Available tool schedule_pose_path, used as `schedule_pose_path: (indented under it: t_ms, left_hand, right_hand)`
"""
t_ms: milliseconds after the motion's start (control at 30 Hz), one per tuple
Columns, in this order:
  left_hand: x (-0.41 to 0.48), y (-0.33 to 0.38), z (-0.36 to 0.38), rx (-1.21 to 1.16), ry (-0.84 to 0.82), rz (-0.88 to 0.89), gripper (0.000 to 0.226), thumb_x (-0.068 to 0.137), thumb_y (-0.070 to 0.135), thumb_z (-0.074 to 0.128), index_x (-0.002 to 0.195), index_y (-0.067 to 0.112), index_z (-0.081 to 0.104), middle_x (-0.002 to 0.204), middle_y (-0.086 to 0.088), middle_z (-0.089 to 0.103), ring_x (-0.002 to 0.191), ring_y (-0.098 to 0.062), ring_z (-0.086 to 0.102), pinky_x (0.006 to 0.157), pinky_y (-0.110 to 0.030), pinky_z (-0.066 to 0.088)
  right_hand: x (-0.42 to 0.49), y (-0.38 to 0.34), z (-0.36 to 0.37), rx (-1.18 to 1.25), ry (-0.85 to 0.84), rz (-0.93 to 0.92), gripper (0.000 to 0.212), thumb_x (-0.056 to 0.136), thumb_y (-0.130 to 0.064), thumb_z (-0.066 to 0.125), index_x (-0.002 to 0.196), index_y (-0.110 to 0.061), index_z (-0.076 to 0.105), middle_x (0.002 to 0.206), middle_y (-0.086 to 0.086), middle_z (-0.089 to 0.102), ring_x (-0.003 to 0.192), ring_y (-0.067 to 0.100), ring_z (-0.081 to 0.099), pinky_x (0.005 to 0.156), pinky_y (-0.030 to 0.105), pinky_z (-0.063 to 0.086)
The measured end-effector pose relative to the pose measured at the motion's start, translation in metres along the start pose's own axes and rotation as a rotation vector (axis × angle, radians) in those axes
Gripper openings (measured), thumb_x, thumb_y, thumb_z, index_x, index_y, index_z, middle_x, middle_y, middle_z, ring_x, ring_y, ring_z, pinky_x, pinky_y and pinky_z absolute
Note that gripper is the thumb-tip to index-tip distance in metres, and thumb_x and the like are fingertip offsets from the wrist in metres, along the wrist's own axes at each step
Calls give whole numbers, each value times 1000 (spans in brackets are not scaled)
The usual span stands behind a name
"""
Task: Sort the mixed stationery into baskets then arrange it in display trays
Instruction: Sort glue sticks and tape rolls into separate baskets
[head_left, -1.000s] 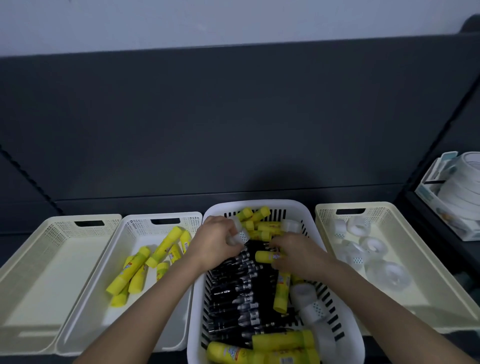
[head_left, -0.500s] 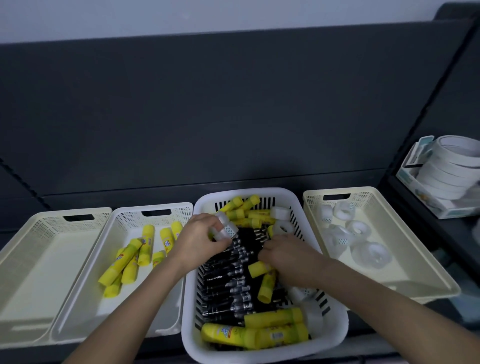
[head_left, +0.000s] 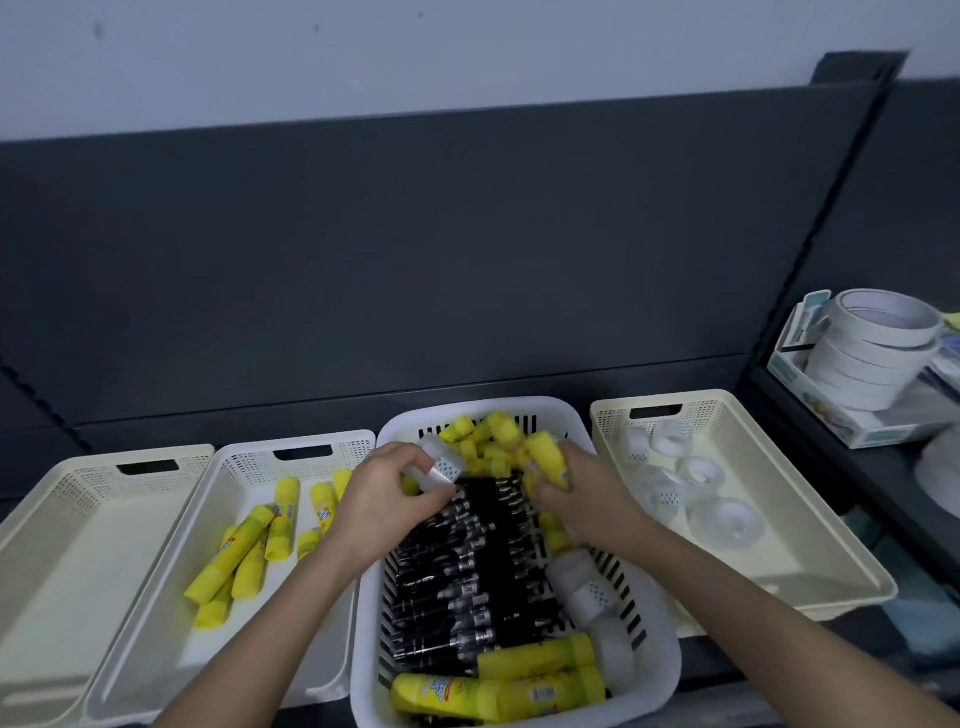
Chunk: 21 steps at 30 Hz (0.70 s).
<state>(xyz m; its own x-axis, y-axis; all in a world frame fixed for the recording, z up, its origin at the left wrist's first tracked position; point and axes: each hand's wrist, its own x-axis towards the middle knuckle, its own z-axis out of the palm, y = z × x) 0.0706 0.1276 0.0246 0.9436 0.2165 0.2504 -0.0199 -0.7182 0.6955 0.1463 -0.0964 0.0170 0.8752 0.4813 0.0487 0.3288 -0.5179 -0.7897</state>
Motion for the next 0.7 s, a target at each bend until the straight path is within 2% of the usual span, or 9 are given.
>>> schedule_pose_path:
  t_ms: [67,133,233,300,367,467,533,633,700]
  left_hand:
    - [5,9,6,-11,9,28,22,71,22,80,72,27,58,80,14,58,85,0,50,66,-5,32]
    - [11,22,16,-22,-16,78,23,71,21,80,72,28,58,80,14,58,85,-1,52,68,-5,34]
    - [17,45,39,-5,-124,173,25,73,26,78,76,35,54,86,17,57,90,0,51,73,-4,34]
    - [22,62,58,2,-197,239,20,75,30,74,79,33,55,89,15,57,93,-3,49,76,-6,33]
    - [26,82,79,14,-238,315,17,76,34,72,81,29,57,91,13,57,95,-5,48,78,-11,35]
    - [33,111,111,42,-251,444,20,75,33,71,88,20,63,94,10,58,96,-8,48,80,-22,39]
    - [38,125,132,94,-303,490,24,76,31,70,93,16,64,99,4,60,99,-13,48,84,-28,41]
    - [44,136,159,183,-401,455,30,77,31,70,102,16,63,106,-1,59,105,-16,48,85,-30,41]
    - [46,137,168,140,-413,397,34,77,32,71,106,18,59,109,0,56,106,-15,48,82,-27,40]
  right_hand:
    - [0,2,-14,267,123,130,17,86,-6,55,72,-11,48,65,4,53,60,15,54,59,30,46]
    - [-1,6,-29,549,200,249,11,85,-2,54,75,-6,53,68,11,56,59,15,60,56,30,51]
    - [-1,18,-53,723,332,357,3,82,-6,59,79,-5,60,69,12,59,60,19,60,59,32,51]
    - [-3,27,-71,695,429,357,5,78,-9,63,74,-8,61,66,11,58,62,22,57,63,36,50]
    - [-7,34,-90,613,494,351,9,75,-11,65,67,-9,62,63,8,59,60,20,57,61,34,50]
    - [-12,45,-110,530,518,353,5,68,-11,63,67,-7,60,65,11,56,62,23,55,61,37,44]
    - [-14,51,-117,533,523,362,5,71,-9,64,70,-9,59,63,10,58,63,25,57,61,38,46]
    - [-17,58,-120,558,515,371,5,76,-7,64,74,-7,60,64,8,60,62,22,59,60,34,49]
    - [-19,61,-122,572,508,383,4,76,-7,64,76,-8,60,65,8,61,61,20,60,60,34,50]
